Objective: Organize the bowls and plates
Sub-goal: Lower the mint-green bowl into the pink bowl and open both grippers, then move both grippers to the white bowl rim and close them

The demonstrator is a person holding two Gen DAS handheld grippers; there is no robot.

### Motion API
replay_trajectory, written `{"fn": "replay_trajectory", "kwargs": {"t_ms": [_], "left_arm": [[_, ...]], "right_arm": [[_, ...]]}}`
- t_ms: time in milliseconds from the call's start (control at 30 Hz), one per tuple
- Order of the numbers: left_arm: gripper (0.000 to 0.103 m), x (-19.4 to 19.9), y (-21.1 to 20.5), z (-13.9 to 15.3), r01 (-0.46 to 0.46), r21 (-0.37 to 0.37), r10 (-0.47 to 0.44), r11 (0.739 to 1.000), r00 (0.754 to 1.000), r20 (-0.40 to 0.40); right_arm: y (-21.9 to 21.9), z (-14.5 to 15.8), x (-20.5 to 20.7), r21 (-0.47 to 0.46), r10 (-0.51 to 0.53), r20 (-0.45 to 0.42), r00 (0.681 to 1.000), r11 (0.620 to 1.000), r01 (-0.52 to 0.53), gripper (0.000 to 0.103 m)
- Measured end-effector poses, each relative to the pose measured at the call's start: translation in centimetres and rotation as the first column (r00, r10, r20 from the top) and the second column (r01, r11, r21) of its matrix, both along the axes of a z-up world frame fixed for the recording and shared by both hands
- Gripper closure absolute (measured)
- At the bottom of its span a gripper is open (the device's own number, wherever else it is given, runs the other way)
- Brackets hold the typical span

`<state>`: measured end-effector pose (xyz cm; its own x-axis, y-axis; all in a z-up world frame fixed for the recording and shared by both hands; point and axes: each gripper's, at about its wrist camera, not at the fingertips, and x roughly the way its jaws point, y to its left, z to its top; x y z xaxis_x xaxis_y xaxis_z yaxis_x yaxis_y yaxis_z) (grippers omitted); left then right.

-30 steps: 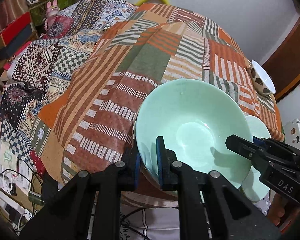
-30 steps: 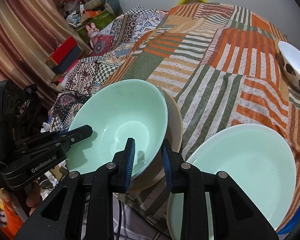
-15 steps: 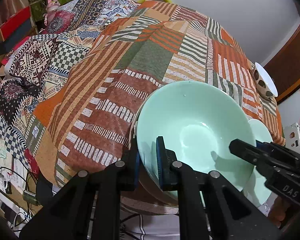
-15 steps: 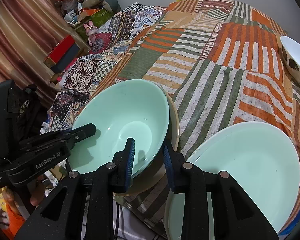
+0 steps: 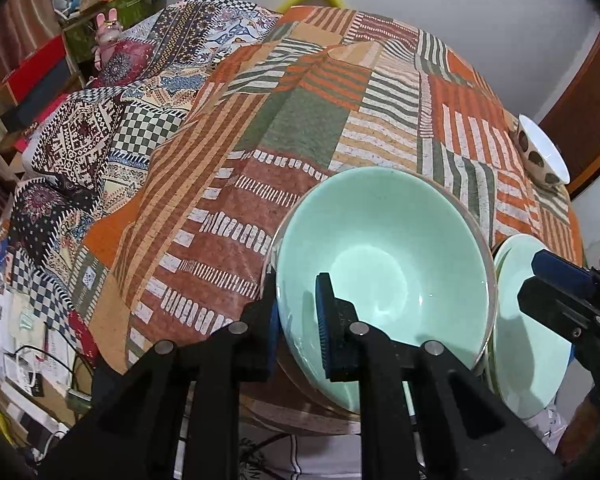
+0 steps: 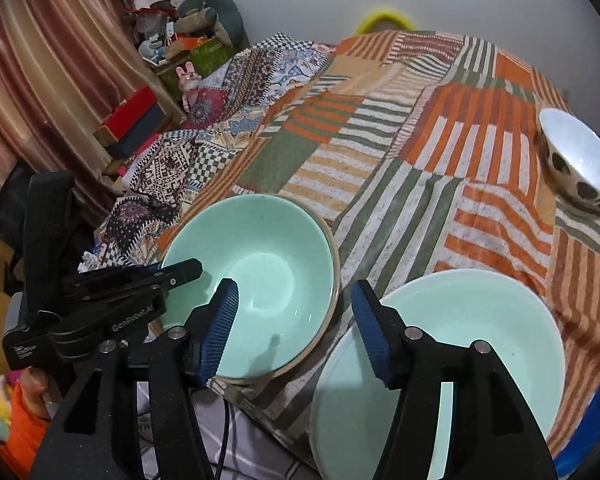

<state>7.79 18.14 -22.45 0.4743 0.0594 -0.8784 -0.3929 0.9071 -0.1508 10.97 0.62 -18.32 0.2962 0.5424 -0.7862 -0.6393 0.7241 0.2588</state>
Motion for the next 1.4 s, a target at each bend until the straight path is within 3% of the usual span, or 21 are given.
{"fn": "replay_trajectory", "kwargs": {"t_ms": [133, 233, 300, 400, 633, 867, 1133, 1400], "left_arm": [[0.067, 0.2, -0.8, 0.3, 0.035, 0.005, -0.035, 0.999, 0.999, -0.018], [0.06, 0.1, -1.5, 1.2, 0.053, 0.072, -0.053, 0.996, 0.999, -0.014], [0.058, -0.1, -1.8, 2.5, 0.06, 0.114, -0.062, 0.992, 0.998, 0.011], [0.049, -0.2, -1.8, 4.7, 0.055, 0.107, -0.063, 0.993, 0.995, 0.071], [0.045, 1.0, -4.0, 9.0, 0.082, 0.099, -0.1, 0.992, 0.977, 0.189], [0.036, 3.5, -7.9, 11.8, 0.149, 0.108, -0.173, 0.983, 0.946, 0.275], [0.033, 7.9, -12.2, 12.5, 0.229, 0.083, -0.244, 0.97, 0.923, 0.298], [0.033, 12.6, -15.9, 11.4, 0.288, 0.092, -0.302, 0.953, 0.912, 0.279]], "right_arm": [[-0.6, -0.6, 0.3, 0.005, -0.019, -0.034, 0.999, 1.0, 0.02, 0.048], [-1.5, -0.8, 0.6, 0.012, -0.037, -0.051, 0.998, 0.999, 0.038, 0.048], [-2.1, -0.7, 0.7, 0.018, -0.052, -0.053, 0.997, 0.998, 0.053, 0.048], [-3.4, -0.3, 0.9, 0.032, -0.079, -0.048, 0.996, 0.996, 0.081, 0.048], [-7.5, 1.1, 1.8, 0.063, -0.163, -0.013, 0.987, 0.985, 0.163, 0.048], [-13.1, 2.9, 3.6, 0.085, -0.29, 0.038, 0.956, 0.954, 0.286, 0.048], [-19.4, 4.6, 6.8, 0.1, -0.435, 0.089, 0.896, 0.899, 0.426, 0.047], [-22.3, 4.5, 10.2, 0.099, -0.508, 0.112, 0.854, 0.861, 0.5, 0.041]]}}
